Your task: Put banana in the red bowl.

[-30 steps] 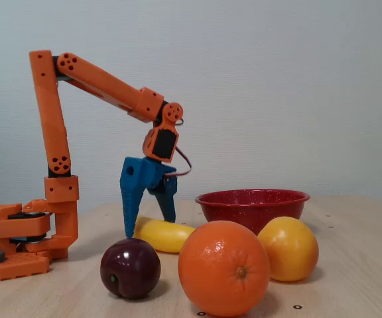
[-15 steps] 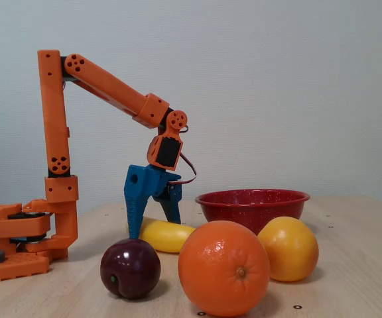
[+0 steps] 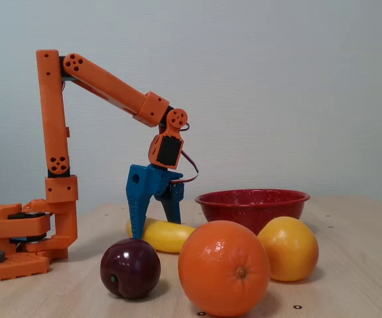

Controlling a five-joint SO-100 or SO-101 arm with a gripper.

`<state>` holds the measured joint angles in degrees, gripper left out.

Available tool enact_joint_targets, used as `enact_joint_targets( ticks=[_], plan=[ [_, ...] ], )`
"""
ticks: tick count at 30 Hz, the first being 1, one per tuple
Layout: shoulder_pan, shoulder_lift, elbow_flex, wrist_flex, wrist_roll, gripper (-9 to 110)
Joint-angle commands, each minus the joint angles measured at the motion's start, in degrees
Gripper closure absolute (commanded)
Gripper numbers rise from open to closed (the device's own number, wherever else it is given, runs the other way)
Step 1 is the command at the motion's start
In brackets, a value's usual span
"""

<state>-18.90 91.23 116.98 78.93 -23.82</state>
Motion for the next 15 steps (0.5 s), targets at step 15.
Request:
enact_joint_targets(
  ticks=[15],
  plan=[
    [2.4,-0.7,4.5,-2.5,-1.7,69]
  ],
)
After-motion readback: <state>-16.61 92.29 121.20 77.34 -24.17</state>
